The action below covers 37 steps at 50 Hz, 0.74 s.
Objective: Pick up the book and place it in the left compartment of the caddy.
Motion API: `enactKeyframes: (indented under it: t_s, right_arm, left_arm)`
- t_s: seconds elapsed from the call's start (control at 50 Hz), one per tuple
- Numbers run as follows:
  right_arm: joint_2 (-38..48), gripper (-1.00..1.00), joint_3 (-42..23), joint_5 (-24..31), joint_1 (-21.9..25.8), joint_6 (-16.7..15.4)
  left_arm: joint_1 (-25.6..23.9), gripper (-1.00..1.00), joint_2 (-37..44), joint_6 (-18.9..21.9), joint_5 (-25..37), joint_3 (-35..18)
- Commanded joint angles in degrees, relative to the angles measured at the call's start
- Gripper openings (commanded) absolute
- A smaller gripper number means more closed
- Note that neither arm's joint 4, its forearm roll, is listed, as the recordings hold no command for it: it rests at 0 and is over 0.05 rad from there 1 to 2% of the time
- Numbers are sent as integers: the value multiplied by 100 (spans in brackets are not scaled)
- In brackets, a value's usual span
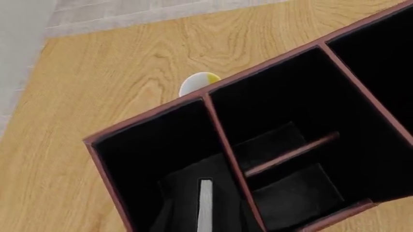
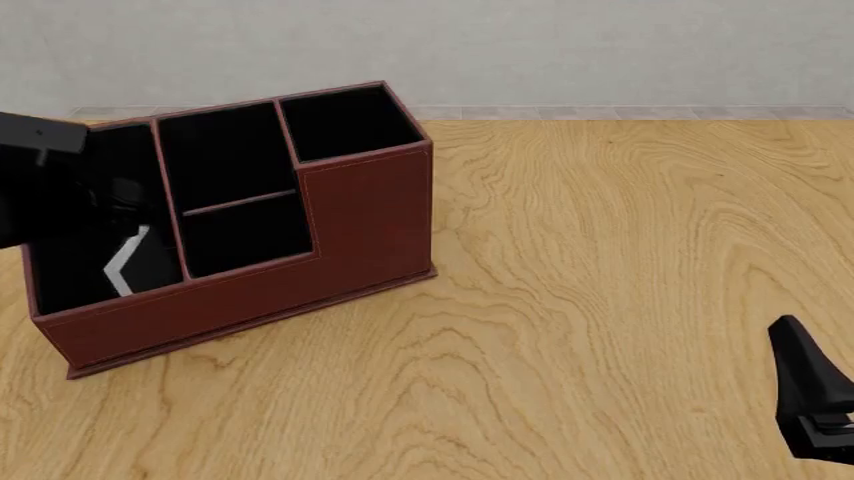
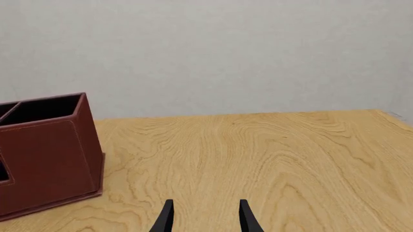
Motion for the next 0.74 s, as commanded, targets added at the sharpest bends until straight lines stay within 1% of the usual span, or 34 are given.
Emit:
enactKeyframes:
  t_s: [0.02,0.24,0.62,0.66,0.74]
  right_arm:
    - [-3,100,12,-18,-5,11]
    - [-3,100,-1,-8,-6,12]
    - [-8,100,-7,-20,-19,46]
    - [-8,100,4,-31,-11,49]
    - [-6,100,7,-24,11,55]
  left_arm:
    - [19,100,-199,40,177,-115]
    - [22,100,-486,102,413,-278]
    - [-69,100,-1108,89,1039,-824]
    - [-79,100,-1211,143,1135,-904]
    - [-93,100,-1383,96,1345,-1158]
